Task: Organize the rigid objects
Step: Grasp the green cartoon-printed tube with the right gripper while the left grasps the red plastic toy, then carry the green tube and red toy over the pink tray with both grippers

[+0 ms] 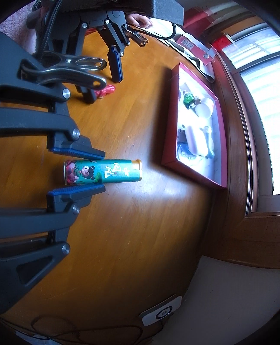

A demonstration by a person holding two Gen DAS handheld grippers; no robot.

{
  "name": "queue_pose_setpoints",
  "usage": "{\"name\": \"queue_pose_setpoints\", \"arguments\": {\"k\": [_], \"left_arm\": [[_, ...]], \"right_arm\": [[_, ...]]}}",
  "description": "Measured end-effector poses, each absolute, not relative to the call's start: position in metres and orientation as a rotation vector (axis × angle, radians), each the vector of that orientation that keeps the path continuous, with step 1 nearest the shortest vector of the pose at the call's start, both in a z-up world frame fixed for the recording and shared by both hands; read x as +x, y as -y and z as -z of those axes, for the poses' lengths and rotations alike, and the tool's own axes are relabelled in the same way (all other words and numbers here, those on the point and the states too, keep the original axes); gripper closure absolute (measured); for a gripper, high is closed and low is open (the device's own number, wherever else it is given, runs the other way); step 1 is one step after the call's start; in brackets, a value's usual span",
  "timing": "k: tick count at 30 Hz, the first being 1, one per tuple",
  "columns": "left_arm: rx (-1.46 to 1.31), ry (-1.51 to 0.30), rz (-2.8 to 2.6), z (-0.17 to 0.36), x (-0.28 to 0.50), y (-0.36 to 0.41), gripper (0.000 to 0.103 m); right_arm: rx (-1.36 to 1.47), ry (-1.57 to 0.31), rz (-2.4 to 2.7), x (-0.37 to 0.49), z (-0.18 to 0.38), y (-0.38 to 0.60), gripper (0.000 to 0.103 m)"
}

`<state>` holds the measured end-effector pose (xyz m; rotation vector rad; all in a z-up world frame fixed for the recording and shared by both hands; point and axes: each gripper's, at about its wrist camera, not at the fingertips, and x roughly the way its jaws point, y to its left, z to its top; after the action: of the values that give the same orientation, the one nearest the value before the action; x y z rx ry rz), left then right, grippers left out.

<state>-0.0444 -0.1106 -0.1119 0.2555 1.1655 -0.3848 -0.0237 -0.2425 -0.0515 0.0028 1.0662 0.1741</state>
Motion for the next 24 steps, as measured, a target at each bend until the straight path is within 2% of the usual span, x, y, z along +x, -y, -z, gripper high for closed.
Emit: {"name": "queue_pose_setpoints", "arguments": {"k": [5,24], "left_arm": [[0.25,-1.155,0.385,0.109,-0.045,0.109,0.06],[0.164,-1.13,0.331,0.095,-0.034,0.086,0.06]], "right_arm": [[0.005,-1.068,-0.175,-0.023,0.053,0.243,0.079],[-0.012,-1.064,-0.203,-0.017,0.05,0.229,0.079]]}}
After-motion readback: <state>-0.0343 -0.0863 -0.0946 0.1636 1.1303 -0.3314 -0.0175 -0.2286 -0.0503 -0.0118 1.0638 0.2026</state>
